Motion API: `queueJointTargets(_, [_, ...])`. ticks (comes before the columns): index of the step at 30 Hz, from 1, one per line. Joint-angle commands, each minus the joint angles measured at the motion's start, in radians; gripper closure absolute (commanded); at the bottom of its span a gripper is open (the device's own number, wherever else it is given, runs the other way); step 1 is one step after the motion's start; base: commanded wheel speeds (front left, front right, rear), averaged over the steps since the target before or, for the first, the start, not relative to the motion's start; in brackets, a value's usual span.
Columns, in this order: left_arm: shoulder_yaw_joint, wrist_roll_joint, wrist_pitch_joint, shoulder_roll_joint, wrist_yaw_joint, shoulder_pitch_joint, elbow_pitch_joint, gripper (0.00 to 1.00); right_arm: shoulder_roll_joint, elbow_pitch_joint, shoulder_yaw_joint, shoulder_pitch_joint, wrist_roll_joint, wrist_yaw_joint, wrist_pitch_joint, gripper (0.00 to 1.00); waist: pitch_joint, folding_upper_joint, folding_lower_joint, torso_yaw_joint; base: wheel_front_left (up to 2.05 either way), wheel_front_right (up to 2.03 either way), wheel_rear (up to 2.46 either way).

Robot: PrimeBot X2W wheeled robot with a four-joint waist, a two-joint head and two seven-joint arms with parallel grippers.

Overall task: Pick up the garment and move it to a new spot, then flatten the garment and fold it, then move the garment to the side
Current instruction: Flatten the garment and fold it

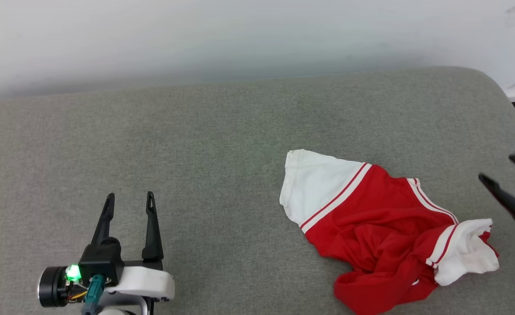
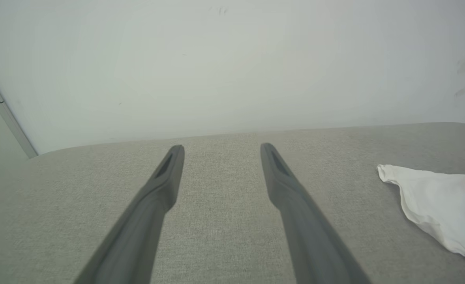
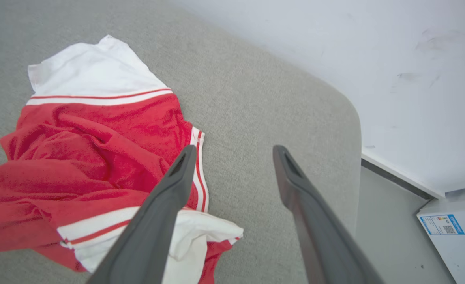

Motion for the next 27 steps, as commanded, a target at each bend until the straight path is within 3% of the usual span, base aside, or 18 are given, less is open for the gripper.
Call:
queueJointTargets(1, [0.002, 0.012, -0.003, 0.012, -0.009, -0.017, 0.001, 0.0, 0.037, -0.031, -0.075, 0.034, -0.036, -0.001, -0.03, 0.0, -0.013, 0.0, 0.0, -0.012, 0.0, 0.0, 0.0])
queueJointTargets(5, [-0.001, 0.026, -0.003, 0.035, -0.029, -0.053, 0.016, 0.0, 0.187, -0.077, -0.3, 0.11, -0.188, -0.001, -0.136, 0.0, -0.025, 0.0, 0.0, -0.025, 0.0, 0.0, 0.0])
queueJointTargets(9, [-0.006, 0.032, -0.003, 0.062, -0.057, -0.114, 0.043, 0.0, 0.417, -0.121, -0.5, 0.206, -0.412, -0.001, -0.262, 0.0, -0.028, 0.0, 0.0, -0.036, 0.0, 0.0, 0.0])
queueJointTargets(12, [-0.019, 0.042, -0.003, 0.087, -0.082, -0.164, 0.065, 0.0, 0.586, -0.159, -0.593, 0.273, -0.491, -0.001, -0.327, 0.0, -0.028, 0.0, 0.0, -0.044, 0.0, 0.0, 0.0])
queueJointTargets(15, [-0.046, 0.059, -0.002, 0.112, -0.11, -0.227, 0.1, 0.0, 0.709, -0.188, -0.645, 0.334, -0.544, -0.001, -0.365, 0.0, -0.024, 0.0, 0.0, -0.047, 0.0, 0.0, 0.0])
queueJointTargets(20, [-0.11, 0.084, 0.007, 0.139, -0.163, -0.376, 0.203, 0.0, 0.812, -0.193, -0.664, 0.402, -0.59, -0.001, -0.388, 0.0, -0.013, 0.0, 0.0, -0.053, 0.0, 0.0, 0.0])
queueJointTargets(27, [-0.245, 0.06, 0.137, 0.166, -0.208, -0.595, 0.307, 0.0, 0.859, -0.204, -0.643, 0.428, -0.603, -0.001, -0.393, 0.0, 0.015, 0.0, 0.0, -0.078, 0.0, 0.0, 0.0])
